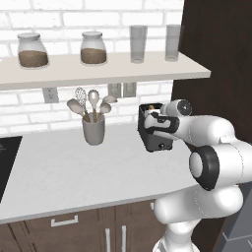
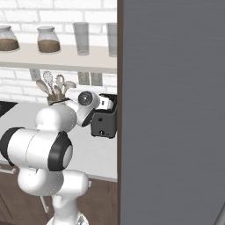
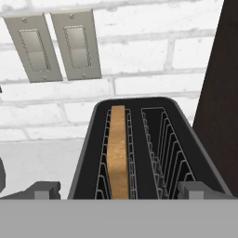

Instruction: Start the toaster. Once the lever pops up, take the bread to the plate on the dining counter.

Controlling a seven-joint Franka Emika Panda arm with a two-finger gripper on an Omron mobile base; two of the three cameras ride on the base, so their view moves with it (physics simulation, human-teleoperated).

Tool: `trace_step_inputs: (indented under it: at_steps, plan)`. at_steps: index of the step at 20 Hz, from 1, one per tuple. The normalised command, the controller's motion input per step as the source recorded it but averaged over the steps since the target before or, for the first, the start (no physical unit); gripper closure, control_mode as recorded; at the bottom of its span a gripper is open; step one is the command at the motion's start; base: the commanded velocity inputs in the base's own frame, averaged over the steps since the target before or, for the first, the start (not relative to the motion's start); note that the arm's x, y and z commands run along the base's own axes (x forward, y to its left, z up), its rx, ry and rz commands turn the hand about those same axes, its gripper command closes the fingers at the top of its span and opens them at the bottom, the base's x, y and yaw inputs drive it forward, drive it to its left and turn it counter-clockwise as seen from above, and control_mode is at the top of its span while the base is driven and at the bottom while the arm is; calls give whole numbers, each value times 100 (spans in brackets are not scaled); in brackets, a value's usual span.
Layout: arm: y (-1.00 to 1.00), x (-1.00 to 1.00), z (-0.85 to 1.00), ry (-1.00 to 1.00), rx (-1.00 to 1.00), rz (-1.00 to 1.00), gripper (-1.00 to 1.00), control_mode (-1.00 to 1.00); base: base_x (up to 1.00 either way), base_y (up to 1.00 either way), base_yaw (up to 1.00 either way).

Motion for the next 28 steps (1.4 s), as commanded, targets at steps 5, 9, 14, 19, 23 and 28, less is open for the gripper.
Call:
trace_step_inputs:
  at_steps: [5, 9, 14, 19, 23, 28]
  plan:
    - [0, 0, 0, 0, 0, 0, -100, -100, 0, 0, 0]
    - [0, 0, 0, 0, 0, 0, -100, -100, 0, 0, 0]
    - [0, 0, 0, 0, 0, 0, -100, -100, 0, 0, 0]
    - [0, 0, 0, 0, 0, 0, -100, -100, 0, 0, 0]
    - [0, 0, 0, 0, 0, 0, -100, -100, 0, 0, 0]
    - [0, 0, 0, 0, 0, 0, -100, -100, 0, 0, 0]
